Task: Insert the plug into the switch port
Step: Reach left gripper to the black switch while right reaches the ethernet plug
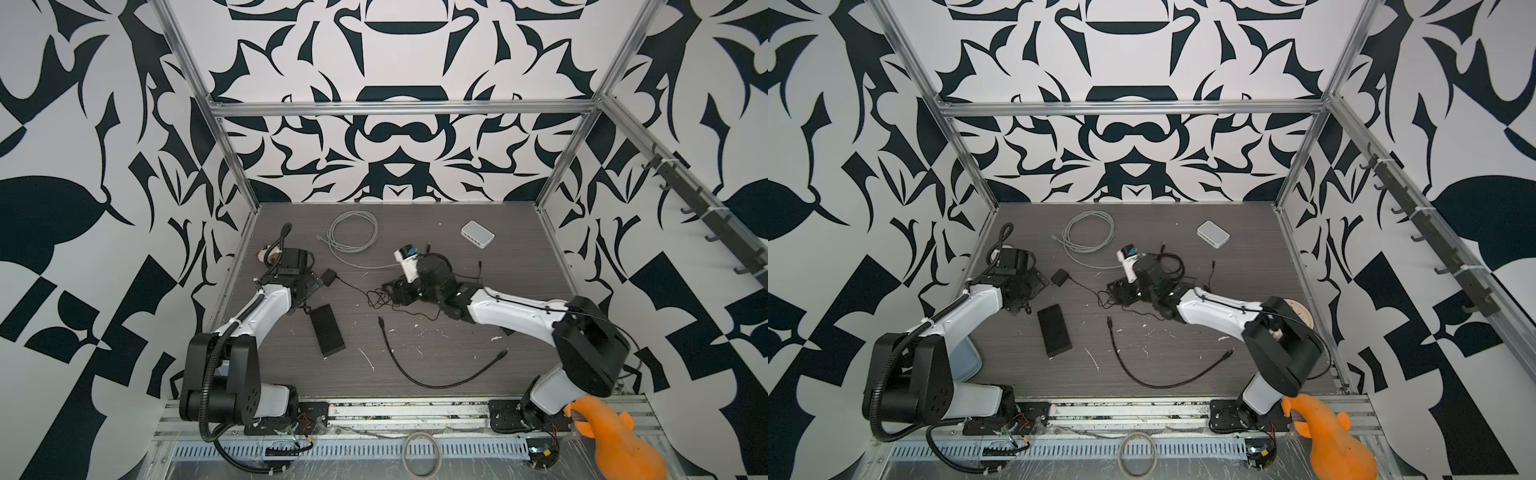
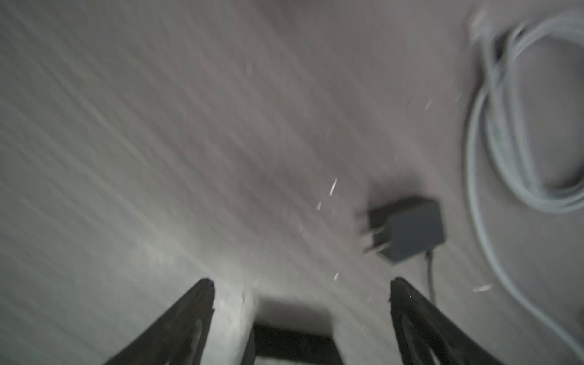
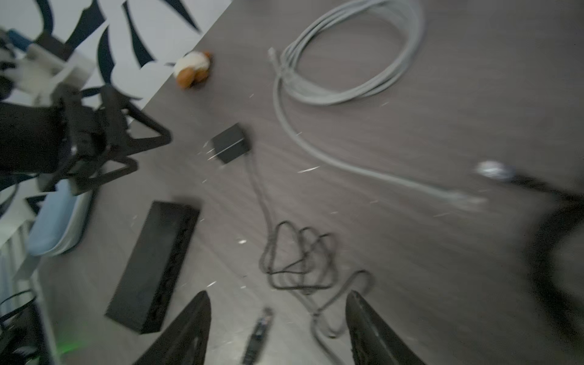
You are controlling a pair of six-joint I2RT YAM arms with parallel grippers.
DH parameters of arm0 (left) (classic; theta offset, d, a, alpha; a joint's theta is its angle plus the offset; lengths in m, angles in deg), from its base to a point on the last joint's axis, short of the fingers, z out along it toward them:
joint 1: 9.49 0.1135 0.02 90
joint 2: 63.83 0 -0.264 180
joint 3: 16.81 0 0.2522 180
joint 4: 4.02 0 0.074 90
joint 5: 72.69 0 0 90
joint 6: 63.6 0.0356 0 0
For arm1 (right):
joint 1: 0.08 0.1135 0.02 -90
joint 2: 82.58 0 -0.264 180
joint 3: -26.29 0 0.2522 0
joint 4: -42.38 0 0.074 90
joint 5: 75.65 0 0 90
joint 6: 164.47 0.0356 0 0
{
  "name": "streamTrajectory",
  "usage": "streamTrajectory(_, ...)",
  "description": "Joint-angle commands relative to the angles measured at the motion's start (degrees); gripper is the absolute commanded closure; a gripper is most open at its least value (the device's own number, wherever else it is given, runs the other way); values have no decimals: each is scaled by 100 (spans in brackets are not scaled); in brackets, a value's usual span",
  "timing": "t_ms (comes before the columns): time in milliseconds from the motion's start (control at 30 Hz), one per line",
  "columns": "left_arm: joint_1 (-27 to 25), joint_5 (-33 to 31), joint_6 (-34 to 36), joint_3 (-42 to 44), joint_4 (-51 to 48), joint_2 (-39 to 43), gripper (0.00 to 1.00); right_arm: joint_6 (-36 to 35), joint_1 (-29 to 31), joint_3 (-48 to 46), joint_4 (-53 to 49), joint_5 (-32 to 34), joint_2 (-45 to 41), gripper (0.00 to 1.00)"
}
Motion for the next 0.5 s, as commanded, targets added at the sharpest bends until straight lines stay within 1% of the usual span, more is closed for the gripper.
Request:
streamTrajectory(0, -205, 280, -673, 266, -523, 309, 13, 540, 387, 484, 165, -263, 490, 34)
streamTrajectory(100, -350, 411, -778, 434, -605, 497, 14, 780, 715, 785, 443, -588, 1127, 36)
streamTrajectory(133, -414, 328, -847, 476, -699, 500, 14, 888, 812, 881, 547, -752, 1343, 38)
streamTrajectory(167, -466, 213, -905, 505, -785, 714, 14, 969, 885, 969, 640, -838, 1509, 39)
streamTrajectory(233, -544, 137, -944, 593, -838, 860, 14, 1051, 1057, 1128, 739, -866, 1787, 40)
streamTrajectory(267, -580, 181, -966, 644, -804, 921, 14, 1077, 1133, 1212, 768, -858, 1896, 40)
streamTrajectory(333, -682, 293, -988, 710, -743, 957, 19, 1139, 1250, 1303, 829, -840, 2035, 41)
streamTrajectory(467, -1079, 414, -1112, 748, -588, 759, 22, 1305, 1291, 1204, 978, -849, 2035, 45)
